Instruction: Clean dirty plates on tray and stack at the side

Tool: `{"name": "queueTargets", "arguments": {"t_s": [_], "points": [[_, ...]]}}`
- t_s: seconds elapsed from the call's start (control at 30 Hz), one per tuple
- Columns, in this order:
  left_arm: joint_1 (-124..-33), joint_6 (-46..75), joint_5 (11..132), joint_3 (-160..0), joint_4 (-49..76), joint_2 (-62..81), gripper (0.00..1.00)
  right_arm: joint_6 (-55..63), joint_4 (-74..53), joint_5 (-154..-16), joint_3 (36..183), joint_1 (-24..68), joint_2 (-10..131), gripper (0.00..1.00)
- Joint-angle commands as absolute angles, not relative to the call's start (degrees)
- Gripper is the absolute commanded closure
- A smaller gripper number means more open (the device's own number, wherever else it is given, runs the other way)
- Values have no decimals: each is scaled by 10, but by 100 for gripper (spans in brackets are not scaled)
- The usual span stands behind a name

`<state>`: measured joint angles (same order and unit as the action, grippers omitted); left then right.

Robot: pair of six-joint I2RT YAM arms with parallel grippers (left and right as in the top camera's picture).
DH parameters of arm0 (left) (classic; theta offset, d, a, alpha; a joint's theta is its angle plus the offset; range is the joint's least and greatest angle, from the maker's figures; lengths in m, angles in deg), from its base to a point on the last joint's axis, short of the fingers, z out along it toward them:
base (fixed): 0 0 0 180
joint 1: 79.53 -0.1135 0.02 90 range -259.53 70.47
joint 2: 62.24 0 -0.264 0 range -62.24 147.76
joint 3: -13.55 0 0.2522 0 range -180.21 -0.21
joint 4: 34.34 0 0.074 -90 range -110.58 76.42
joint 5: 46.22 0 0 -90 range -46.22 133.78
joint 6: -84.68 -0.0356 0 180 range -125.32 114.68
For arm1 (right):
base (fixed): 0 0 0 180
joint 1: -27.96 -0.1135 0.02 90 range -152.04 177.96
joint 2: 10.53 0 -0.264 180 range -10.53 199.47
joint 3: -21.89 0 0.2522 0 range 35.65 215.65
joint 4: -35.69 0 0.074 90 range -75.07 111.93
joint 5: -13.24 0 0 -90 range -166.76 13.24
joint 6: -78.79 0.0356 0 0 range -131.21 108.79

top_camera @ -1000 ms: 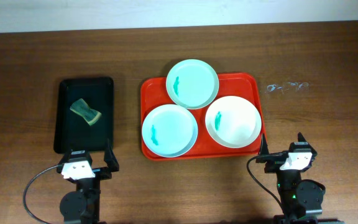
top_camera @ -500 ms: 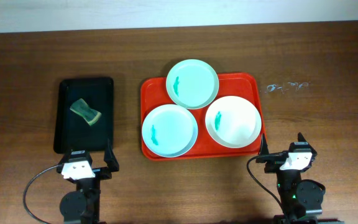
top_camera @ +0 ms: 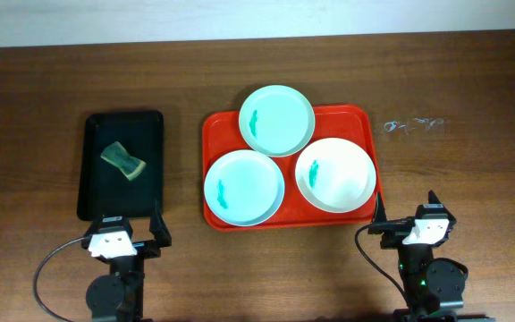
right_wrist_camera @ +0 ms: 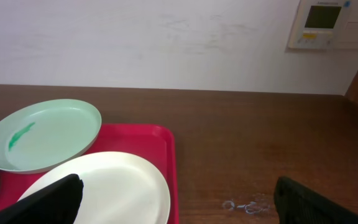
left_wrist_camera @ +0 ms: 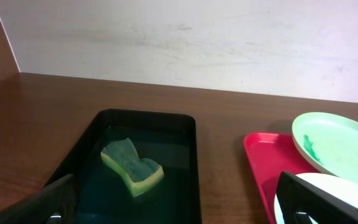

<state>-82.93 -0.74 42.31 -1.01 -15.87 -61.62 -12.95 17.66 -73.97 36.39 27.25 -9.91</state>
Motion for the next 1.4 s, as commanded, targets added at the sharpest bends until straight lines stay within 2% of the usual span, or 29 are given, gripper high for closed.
{"name": "queueTargets", "arguments": {"t_s": [0.0,0.4,0.43,0.5,0.53,0.6,0.7,0.73,0.77,0.87,0.9,0.93,0.97,1.0,1.03,1.1,1.17,1.23,1.37], "points": [[-832,0,429,-7,-158,-619,1,-127,174,-735,360,277,-103,2],[-832,1,429,-7,-158,-619,1,-127,174,-735,360,277,-103,2],[-831,37,473,-7,-170,-619,1,-127,174,-735,360,277,-103,2],[-830,192,682,-8,-181,-619,1,-127,174,-735,360,277,-103,2],[-830,254,748,-8,-197,-619,1,-127,174,-735,360,277,-103,2],[-830,365,773,-8,-312,-619,1,-127,174,-735,360,277,-103,2],[-830,363,752,-12,-617,-619,1,-127,174,-735,360,277,-103,2],[-830,351,723,-31,-646,-619,1,-127,174,-735,360,277,-103,1],[-830,339,708,-63,-616,-614,1,-127,174,-735,360,277,-103,2],[-830,196,710,-217,-410,-544,1,-127,174,-735,360,277,-103,2],[-830,138,709,-304,-285,-485,1,-127,174,-735,360,277,-103,2],[-830,44,710,-456,-60,-360,1,-127,174,-735,360,277,-103,1],[-830,10,710,-557,79,-260,1,-127,174,-735,360,277,-103,2],[-830,10,709,-591,121,-221,1,-127,174,-735,360,277,-103,2],[-830,-4,693,-626,157,-174,1,-127,174,-735,360,277,-103,2],[-830,-3,574,-670,184,-82,1,-127,174,-735,360,277,-103,2],[-840,113,417,-685,198,6,1,-127,174,-735,360,277,-103,2],[-856,150,390,-685,195,94,1,-127,174,-735,360,277,-103,2],[-868,150,397,-685,135,234,1,-127,174,-735,360,277,-103,2]]}}
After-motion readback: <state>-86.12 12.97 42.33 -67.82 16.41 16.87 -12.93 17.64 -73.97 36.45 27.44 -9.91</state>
